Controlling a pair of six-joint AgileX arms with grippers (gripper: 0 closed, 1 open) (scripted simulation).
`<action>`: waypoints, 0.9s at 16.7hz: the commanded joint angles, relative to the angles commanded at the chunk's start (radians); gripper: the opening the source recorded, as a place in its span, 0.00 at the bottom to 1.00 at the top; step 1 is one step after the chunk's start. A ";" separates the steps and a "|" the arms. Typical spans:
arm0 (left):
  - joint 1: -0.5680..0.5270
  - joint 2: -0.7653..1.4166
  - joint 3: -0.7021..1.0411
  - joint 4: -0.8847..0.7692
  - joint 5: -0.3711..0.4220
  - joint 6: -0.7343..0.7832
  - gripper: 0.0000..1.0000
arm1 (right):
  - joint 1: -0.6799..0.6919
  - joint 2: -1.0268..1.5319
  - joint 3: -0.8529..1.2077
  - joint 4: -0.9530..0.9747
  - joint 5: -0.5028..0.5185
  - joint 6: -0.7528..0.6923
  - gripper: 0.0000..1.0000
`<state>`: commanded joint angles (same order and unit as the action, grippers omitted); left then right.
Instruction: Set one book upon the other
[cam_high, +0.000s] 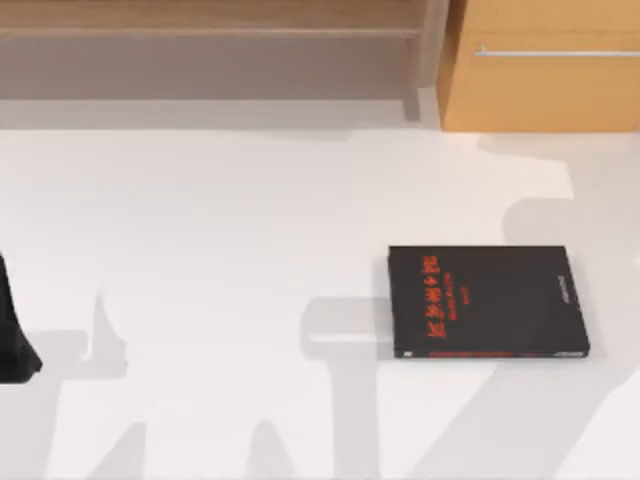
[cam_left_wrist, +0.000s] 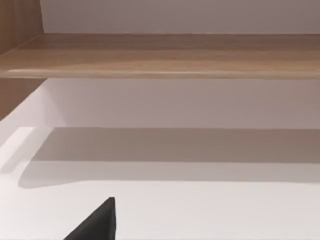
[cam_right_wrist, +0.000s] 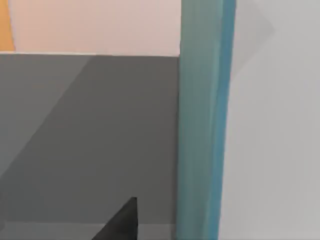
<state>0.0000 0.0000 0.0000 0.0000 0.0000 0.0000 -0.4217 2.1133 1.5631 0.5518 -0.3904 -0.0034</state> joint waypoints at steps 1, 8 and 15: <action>0.000 0.000 0.000 0.000 0.000 0.000 1.00 | 0.000 0.000 0.000 0.000 0.000 0.000 0.62; 0.000 0.000 0.000 0.000 0.000 0.000 1.00 | 0.000 0.000 0.000 0.000 0.000 0.000 0.10; 0.000 0.000 0.000 0.000 0.000 0.000 1.00 | 0.000 0.000 0.000 0.000 0.000 0.000 0.00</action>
<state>0.0000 0.0000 0.0000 0.0000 0.0000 0.0000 -0.4217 2.1133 1.5631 0.5518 -0.3904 -0.0034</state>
